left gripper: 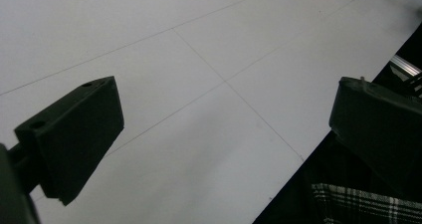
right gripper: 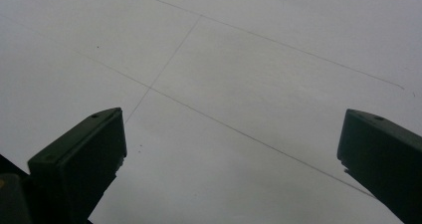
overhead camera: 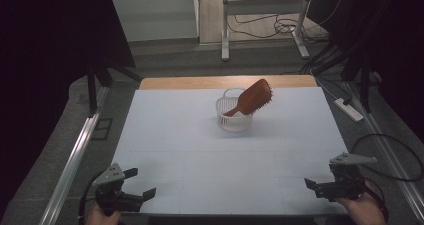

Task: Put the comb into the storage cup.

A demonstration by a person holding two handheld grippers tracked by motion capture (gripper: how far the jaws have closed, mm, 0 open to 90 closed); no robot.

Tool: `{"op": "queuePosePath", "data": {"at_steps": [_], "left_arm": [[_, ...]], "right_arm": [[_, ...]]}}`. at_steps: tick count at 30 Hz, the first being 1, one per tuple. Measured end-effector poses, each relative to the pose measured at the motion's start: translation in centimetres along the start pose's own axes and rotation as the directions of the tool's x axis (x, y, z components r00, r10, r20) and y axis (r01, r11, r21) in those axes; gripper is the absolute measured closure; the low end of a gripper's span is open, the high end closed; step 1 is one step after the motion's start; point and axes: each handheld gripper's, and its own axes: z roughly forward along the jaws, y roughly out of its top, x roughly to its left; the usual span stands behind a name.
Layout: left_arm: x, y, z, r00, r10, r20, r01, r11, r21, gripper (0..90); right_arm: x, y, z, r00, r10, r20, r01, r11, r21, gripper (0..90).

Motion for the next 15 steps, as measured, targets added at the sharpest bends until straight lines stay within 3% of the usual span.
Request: {"op": "queuePosePath", "data": {"at_steps": [15], "left_arm": [[-0.01, 0.09, 0.06, 1.0000, 0.000, 0.002, 0.000, 1.0000, 0.001, 0.7]], "right_arm": [[0.29, -0.02, 0.27, 0.9994, -0.029, 0.018, 0.028, 0.999, 0.045, 0.0]]}}
